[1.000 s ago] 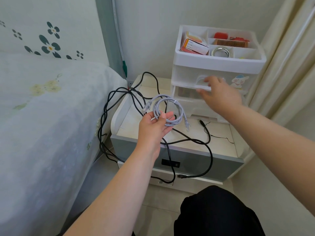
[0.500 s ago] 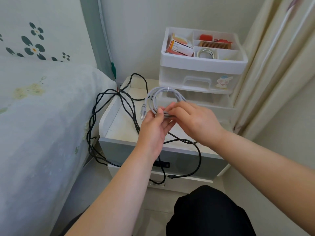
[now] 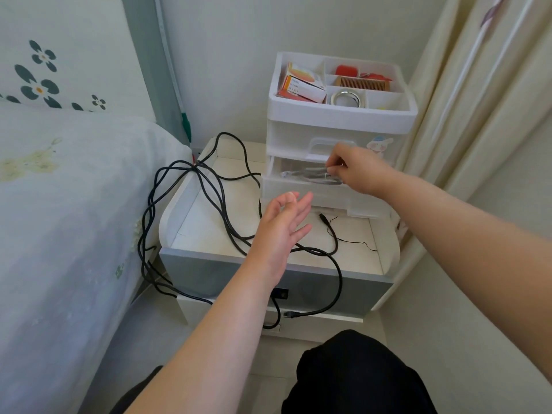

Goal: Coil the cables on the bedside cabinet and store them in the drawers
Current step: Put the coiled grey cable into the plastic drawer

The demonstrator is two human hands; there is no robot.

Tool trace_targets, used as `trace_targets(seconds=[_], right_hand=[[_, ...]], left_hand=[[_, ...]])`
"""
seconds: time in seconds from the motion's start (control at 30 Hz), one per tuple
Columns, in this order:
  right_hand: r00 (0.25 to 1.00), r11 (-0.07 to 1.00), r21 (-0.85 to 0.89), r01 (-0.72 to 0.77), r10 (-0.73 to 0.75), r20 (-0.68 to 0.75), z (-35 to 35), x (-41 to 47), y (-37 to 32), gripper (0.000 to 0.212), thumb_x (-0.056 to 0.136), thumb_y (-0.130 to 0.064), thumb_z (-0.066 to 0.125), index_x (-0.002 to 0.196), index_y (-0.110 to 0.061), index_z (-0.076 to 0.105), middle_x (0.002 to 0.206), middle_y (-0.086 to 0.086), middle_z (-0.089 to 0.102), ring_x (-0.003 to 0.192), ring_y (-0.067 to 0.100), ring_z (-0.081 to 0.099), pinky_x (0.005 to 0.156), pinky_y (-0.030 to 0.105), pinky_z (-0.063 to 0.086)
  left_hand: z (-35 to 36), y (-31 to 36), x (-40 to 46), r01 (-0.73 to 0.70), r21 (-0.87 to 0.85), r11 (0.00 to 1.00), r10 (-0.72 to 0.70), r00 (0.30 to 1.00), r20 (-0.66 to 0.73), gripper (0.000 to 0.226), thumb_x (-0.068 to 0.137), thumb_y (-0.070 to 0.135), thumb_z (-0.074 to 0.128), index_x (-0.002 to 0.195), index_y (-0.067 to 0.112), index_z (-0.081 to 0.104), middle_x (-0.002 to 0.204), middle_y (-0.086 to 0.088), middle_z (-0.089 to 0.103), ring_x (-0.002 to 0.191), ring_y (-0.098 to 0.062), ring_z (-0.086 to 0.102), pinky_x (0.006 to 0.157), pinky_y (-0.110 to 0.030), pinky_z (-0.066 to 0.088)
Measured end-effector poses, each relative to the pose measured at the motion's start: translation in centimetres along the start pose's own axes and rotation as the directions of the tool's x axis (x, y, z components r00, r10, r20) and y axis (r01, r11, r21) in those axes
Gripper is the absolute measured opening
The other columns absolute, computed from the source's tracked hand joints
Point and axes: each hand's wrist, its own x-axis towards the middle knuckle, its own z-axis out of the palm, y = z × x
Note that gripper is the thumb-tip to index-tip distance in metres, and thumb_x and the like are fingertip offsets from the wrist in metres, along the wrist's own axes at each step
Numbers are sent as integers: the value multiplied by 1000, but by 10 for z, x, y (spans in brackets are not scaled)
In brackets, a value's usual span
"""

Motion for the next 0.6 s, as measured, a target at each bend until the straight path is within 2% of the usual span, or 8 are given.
trace_targets(seconds=[0.1,0.17,0.23,0.3,0.37,0.43,0.5,0.6], right_hand=[[992,995,-76,-62,70,104,9,5,7,17,96,-20,49,101,-9,61,99,6,62,92,23,55,74,26,36],[978,991,-63,-114,123,170,13,4,8,37,99,-37,39,96,-7,62,99,10,63,88,23,53,73,28,35],[968,989,-82,-125,140,208,16,0,7,61,95,-59,28,88,-9,63,91,9,63,89,25,56,75,31,39],[968,979,-198,-43,90,234,21,-4,8,77,85,-73,24,101,-11,66,109,10,62,105,27,58,87,37,45],[976,945,-328,12,60,208,27,-7,9,74,85,-70,36,120,-10,60,132,9,51,121,27,49,98,38,41],[989,929,-368,39,17,147,30,-7,10,55,90,-56,46,117,-9,61,127,11,54,118,29,49,94,36,40],[994,947,-319,28,7,109,30,-6,10,44,91,-47,52,117,-13,62,120,9,62,114,28,53,91,35,42],[995,970,-242,-29,50,81,28,-1,15,48,86,-47,59,126,-21,57,124,3,63,117,25,53,94,32,40]], left_hand=[[-1,-1,0,2,34,999,-2,1000,-6,35,100,39,37,124,14,47,133,1,59,126,-11,52,105,-39,43],[-1,0,0,5,41,999,-5,1000,-12,37,100,39,37,124,13,48,132,0,60,125,-11,53,105,-39,43],[-2,1,1,7,50,999,-6,1000,-20,38,99,41,38,124,13,48,131,0,61,125,-11,53,104,-39,44],[-3,1,2,7,69,998,-5,999,-33,39,99,42,39,123,13,49,129,1,63,124,-10,54,102,-38,46],[-3,1,1,7,91,996,-3,999,-47,39,98,43,41,120,13,50,127,2,64,123,-10,55,101,-37,47],[-4,1,0,8,102,995,-2,998,-55,39,97,43,42,119,13,51,127,1,63,121,-9,56,100,-37,47],[-5,1,0,9,108,994,-2,998,-63,38,97,43,42,118,13,52,127,1,63,120,-9,56,99,-36,48],[-7,1,-1,8,125,992,3,996,-86,36,98,41,45,115,12,56,125,2,64,118,-8,58,96,-34,50]])
